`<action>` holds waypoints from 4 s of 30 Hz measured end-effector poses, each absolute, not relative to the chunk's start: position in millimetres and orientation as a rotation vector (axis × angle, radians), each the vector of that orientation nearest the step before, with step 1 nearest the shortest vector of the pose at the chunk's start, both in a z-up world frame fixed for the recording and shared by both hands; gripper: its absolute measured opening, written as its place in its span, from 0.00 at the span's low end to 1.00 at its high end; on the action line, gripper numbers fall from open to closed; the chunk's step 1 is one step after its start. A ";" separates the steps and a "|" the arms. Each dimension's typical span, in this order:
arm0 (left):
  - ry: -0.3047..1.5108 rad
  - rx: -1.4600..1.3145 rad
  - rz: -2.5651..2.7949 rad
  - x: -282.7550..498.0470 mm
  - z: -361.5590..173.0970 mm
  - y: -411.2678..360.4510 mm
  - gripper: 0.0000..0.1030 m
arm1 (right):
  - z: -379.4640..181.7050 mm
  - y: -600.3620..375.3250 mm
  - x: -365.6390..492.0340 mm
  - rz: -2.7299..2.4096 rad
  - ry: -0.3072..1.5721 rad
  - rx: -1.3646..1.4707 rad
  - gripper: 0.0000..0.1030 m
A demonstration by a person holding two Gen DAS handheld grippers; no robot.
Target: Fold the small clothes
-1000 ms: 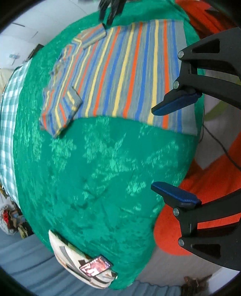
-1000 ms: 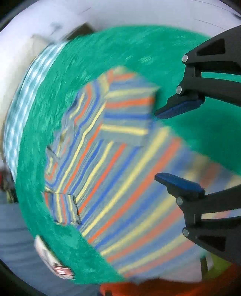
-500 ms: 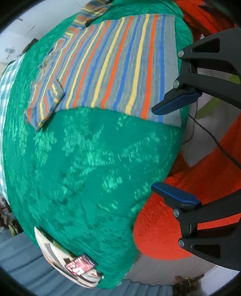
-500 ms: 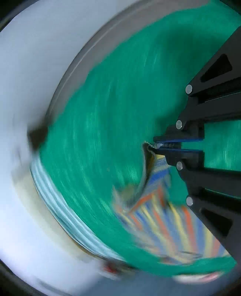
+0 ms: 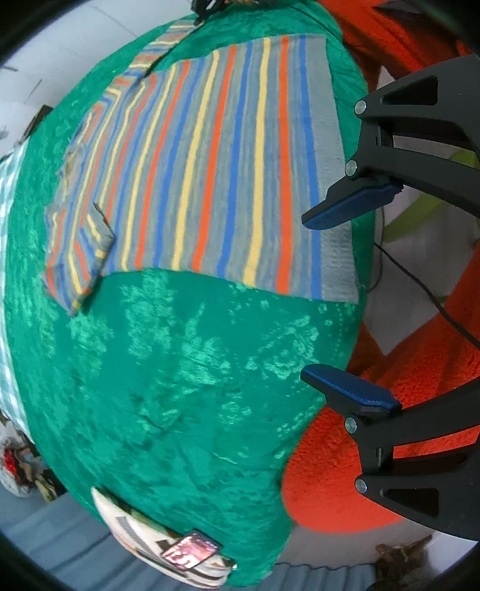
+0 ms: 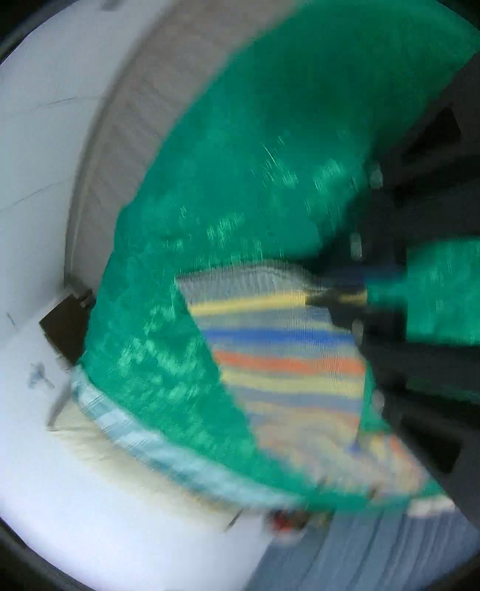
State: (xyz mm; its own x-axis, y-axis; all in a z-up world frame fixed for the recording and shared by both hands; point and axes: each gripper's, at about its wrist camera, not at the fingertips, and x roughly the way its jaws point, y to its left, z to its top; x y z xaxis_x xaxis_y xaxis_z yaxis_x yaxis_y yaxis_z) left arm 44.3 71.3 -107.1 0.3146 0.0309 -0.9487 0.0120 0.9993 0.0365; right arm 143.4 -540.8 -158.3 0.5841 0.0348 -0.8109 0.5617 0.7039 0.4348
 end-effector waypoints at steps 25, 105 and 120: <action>1.078 0.024 -0.053 50.4 -113.1 63.5 0.89 | -65.3 -386.2 -15.1 -0.380 0.903 0.212 0.76; 1.064 -0.795 0.137 293.9 -158.6 288.4 0.05 | -120.3 -255.5 11.3 0.056 1.011 0.197 0.76; 1.032 -0.854 0.157 274.0 -170.6 310.4 0.60 | -130.6 -247.6 18.1 0.067 1.055 0.165 0.76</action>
State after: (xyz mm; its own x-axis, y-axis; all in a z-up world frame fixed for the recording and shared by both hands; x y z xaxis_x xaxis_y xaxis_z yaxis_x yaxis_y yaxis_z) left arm 274.0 310.4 -170.6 0.5327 -0.2640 -0.8041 -0.4915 0.6770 -0.5478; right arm 18.1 -247.6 -130.6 0.4925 0.1342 -0.8599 0.0237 0.9856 0.1674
